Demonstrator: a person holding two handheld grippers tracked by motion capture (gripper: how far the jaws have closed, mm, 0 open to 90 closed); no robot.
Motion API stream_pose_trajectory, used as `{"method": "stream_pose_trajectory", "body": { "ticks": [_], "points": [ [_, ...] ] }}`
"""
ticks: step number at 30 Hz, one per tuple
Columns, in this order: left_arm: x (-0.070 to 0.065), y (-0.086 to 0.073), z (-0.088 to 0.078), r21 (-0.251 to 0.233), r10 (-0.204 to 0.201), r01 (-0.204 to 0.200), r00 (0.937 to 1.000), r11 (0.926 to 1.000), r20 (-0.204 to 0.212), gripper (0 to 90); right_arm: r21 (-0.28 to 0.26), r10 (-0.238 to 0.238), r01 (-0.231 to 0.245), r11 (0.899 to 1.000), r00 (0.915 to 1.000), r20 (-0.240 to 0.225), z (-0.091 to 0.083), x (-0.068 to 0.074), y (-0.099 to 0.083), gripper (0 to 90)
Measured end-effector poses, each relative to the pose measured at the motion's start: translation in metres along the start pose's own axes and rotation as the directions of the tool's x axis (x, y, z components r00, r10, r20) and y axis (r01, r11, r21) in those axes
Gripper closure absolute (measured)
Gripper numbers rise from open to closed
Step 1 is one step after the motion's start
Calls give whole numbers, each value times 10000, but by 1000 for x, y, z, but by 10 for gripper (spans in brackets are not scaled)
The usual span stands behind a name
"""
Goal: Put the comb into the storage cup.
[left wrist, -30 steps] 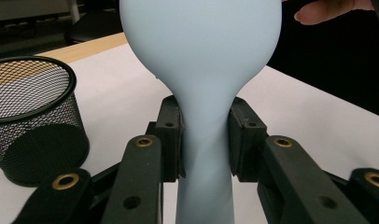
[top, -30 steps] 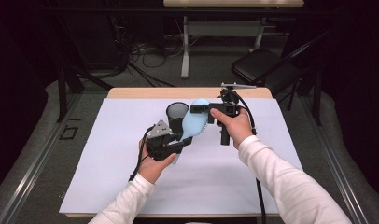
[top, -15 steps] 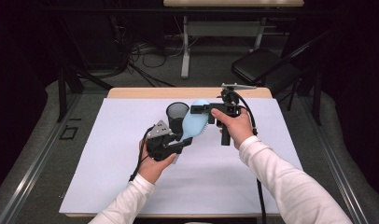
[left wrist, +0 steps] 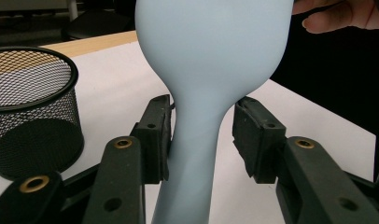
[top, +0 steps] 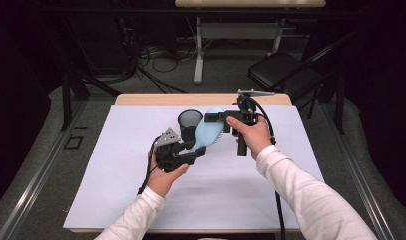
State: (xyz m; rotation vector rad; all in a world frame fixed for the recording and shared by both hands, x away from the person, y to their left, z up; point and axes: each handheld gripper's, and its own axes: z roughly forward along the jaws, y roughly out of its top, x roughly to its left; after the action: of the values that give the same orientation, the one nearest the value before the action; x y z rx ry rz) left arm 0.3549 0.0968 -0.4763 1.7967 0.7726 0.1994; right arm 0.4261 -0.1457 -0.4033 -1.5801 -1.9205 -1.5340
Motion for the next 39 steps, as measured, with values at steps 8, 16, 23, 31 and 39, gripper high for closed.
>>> {"method": "stream_pose_trajectory", "body": {
  "ticks": [8,16,23,31,39],
  "points": [
    [2,0,-1,-77,-41,42,9999,10000,159,479,-85,44,-44,10000,10000,-3,-2,-1,1,486],
    [3,-1,0,-74,37,-37,10000,10000,-10,416,-153,5,-4,9999,10000,89,-5,-4,3,486],
    [2,-1,-1,-287,75,-79,9999,9996,-130,413,-270,1,5,9996,9998,209,-9,-7,4,486],
    [1,-1,0,140,106,-100,9992,9999,-395,400,-351,-74,88,9993,9991,411,-17,-12,6,486],
    [2,-1,-2,248,-32,47,9982,9997,-601,390,-493,-77,106,9987,9982,589,-21,-16,8,486]
  ]
}}
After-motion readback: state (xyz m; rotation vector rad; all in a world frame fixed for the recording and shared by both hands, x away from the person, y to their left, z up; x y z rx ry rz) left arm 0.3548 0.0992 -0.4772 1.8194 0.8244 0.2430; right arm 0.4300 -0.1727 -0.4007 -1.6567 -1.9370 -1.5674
